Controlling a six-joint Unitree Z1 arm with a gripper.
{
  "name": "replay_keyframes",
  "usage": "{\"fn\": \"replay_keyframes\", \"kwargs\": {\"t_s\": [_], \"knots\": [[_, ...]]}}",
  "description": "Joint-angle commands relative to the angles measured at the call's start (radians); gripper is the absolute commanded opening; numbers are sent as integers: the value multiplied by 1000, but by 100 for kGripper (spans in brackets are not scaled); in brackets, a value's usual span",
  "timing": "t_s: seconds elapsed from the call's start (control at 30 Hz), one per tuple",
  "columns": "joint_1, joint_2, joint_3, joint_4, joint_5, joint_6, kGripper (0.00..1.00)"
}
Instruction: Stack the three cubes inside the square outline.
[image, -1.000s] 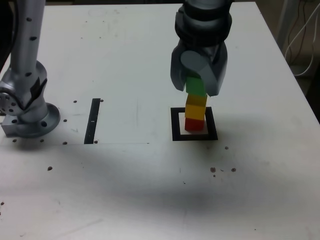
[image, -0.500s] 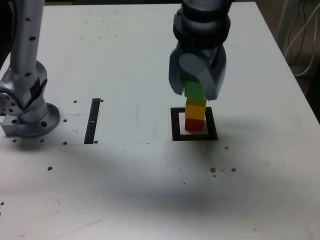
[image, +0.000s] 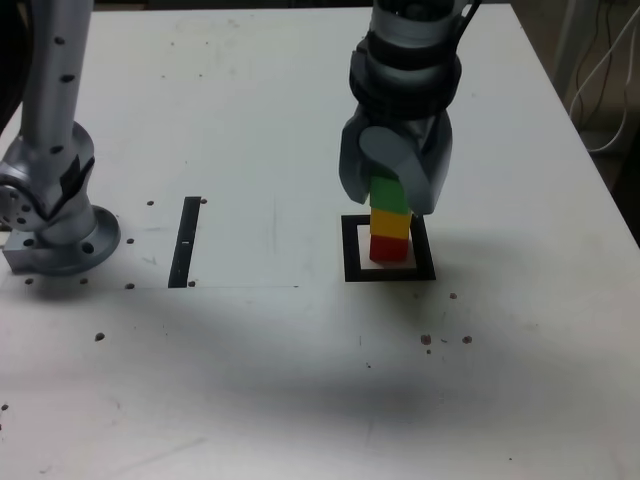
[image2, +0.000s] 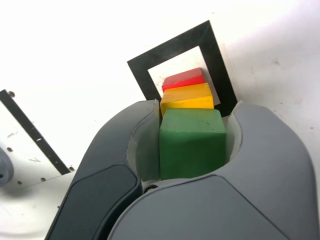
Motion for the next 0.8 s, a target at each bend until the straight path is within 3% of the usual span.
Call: {"fn": "replay_keyframes", "kwargs": {"t_s": [0.0,0.13,0.27,0.53,0.77], "knots": [[-1,8,12,-2,7,2,68],[0,0,15,-8,18,3,88],[0,-14,13,-8,24,3,98],[-1,-69,5,15,18,6,99],[-1,-214,40,83,16,12,99]]}}
